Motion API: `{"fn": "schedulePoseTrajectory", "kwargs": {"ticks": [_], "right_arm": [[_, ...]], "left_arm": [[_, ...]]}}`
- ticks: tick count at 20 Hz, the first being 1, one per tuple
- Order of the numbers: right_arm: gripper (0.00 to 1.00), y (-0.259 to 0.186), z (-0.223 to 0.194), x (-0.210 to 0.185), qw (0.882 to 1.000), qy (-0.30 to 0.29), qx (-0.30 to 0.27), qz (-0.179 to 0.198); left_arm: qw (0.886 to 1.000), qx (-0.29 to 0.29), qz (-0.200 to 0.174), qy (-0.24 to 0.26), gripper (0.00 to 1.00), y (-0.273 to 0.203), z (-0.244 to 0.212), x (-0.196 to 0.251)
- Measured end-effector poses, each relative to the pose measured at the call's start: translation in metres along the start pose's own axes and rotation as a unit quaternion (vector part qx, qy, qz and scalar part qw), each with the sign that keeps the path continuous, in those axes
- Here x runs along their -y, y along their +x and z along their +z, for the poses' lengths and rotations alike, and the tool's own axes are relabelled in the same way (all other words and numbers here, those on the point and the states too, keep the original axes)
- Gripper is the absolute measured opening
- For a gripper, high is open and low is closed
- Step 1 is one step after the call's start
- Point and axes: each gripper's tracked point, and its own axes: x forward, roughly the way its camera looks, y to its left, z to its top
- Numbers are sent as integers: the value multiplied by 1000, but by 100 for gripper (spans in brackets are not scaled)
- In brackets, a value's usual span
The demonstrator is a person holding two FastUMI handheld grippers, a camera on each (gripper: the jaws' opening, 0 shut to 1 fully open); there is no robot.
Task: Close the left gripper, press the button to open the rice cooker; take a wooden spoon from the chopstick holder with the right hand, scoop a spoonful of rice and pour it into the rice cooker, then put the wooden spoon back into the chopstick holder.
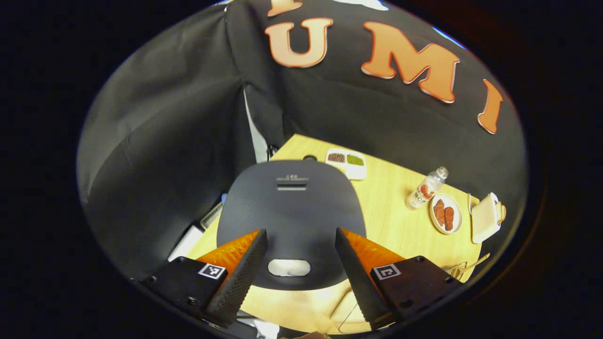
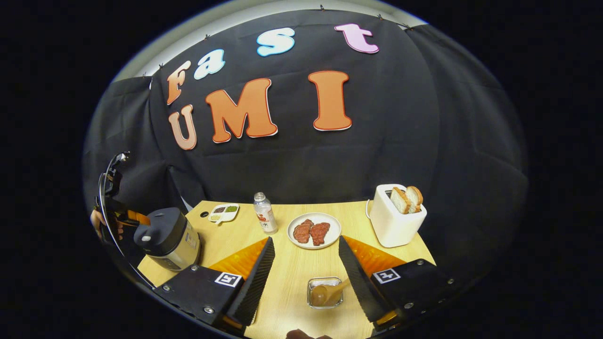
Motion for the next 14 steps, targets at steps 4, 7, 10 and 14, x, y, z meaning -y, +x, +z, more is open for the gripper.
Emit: {"fn": "schedulePoseTrajectory", "kwargs": {"ticks": [4, 7, 10, 14], "right_arm": [[86, 10, 12, -29, 1000, -1, 11, 23], [86, 16, 26, -51, 999, -16, 29, 36], [86, 19, 39, -70, 997, -33, 52, 44], [86, 21, 52, -90, 993, -55, 85, 52]], "left_arm": [[996, 83, -9, 23, 100, -40, 31, 8], [989, 144, -20, 27, 100, -76, 55, 18], [976, 211, -27, 36, 100, -109, 75, 21], [955, 291, -37, 35, 94, -150, 93, 28]]}}
